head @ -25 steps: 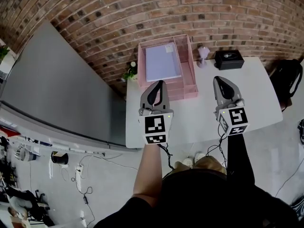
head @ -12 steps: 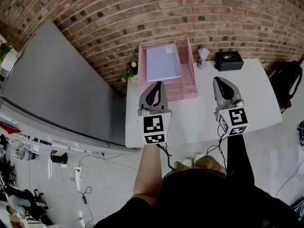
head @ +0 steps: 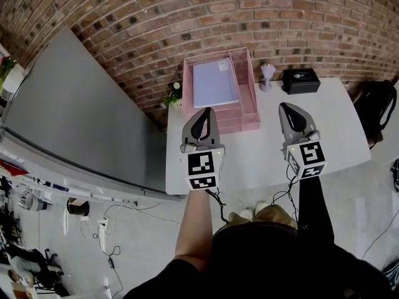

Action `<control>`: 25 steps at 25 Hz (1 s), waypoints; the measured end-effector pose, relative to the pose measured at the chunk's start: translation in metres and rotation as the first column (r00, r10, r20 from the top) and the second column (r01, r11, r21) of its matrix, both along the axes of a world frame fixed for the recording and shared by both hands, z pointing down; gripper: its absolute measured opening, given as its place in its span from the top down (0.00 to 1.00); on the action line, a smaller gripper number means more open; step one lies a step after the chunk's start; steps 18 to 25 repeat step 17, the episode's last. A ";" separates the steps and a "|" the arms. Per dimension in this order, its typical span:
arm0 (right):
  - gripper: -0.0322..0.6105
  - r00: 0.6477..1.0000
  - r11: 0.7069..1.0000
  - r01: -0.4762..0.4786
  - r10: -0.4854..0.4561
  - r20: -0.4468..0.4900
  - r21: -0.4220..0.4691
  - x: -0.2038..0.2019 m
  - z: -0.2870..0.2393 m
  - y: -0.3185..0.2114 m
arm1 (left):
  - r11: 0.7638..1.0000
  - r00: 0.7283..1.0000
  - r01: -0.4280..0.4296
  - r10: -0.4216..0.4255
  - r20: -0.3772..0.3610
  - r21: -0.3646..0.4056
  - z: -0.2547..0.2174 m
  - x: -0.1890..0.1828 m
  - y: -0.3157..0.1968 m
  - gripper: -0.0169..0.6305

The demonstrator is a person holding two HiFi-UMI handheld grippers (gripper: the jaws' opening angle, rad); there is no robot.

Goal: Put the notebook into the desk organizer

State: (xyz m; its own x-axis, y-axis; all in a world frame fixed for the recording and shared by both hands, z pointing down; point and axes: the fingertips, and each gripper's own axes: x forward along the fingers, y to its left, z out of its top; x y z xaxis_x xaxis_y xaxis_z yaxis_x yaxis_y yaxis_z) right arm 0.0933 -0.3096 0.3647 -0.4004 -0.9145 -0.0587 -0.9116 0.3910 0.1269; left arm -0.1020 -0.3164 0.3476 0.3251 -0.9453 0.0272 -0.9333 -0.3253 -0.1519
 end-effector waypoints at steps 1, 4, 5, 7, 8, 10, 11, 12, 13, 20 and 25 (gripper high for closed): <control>0.95 1.000 1.000 -0.001 0.001 0.001 0.001 0.000 0.000 0.000 | 1.000 1.000 0.000 0.000 0.003 -0.002 0.001 -0.001 0.000 0.96; 0.95 1.000 1.000 -0.001 0.000 0.005 0.005 -0.001 0.000 0.001 | 1.000 1.000 -0.003 0.003 0.010 -0.001 0.002 -0.001 0.000 0.96; 0.95 1.000 1.000 0.001 -0.001 0.006 0.006 -0.002 0.000 0.001 | 1.000 1.000 -0.004 0.004 0.010 0.000 0.001 0.000 0.000 0.96; 0.95 1.000 1.000 0.007 -0.008 0.009 0.004 -0.003 0.001 0.002 | 1.000 1.000 -0.006 0.006 0.009 0.001 0.001 0.001 0.001 0.96; 0.95 1.000 1.000 0.010 -0.010 0.011 0.002 -0.003 0.001 0.003 | 1.000 1.000 -0.007 0.007 0.008 0.000 0.001 0.001 0.001 0.96; 0.95 1.000 1.000 0.011 -0.011 0.014 -0.001 -0.004 0.002 0.003 | 1.000 1.000 -0.010 0.010 0.011 -0.001 0.001 0.001 0.002 0.96; 0.95 1.000 1.000 0.011 -0.011 0.014 -0.001 -0.005 0.002 0.003 | 1.000 1.000 -0.012 0.012 0.013 -0.001 0.001 0.000 0.002 0.96; 0.95 1.000 1.000 0.011 -0.011 0.014 0.000 -0.006 0.002 0.003 | 1.000 1.000 -0.013 0.013 0.015 -0.001 0.002 -0.001 0.002 0.96; 0.95 1.000 1.000 0.012 -0.012 0.014 0.001 -0.007 0.002 0.003 | 1.000 1.000 -0.014 0.014 0.016 -0.001 0.002 -0.002 0.002 0.96; 0.95 1.000 1.000 0.015 -0.015 0.013 0.000 -0.013 0.003 0.006 | 1.000 1.000 -0.016 0.017 0.016 -0.003 0.003 -0.007 0.005 0.96; 0.95 1.000 1.000 0.015 -0.015 0.013 0.000 -0.013 0.003 0.006 | 1.000 1.000 -0.016 0.017 0.016 -0.003 0.003 -0.007 0.005 0.96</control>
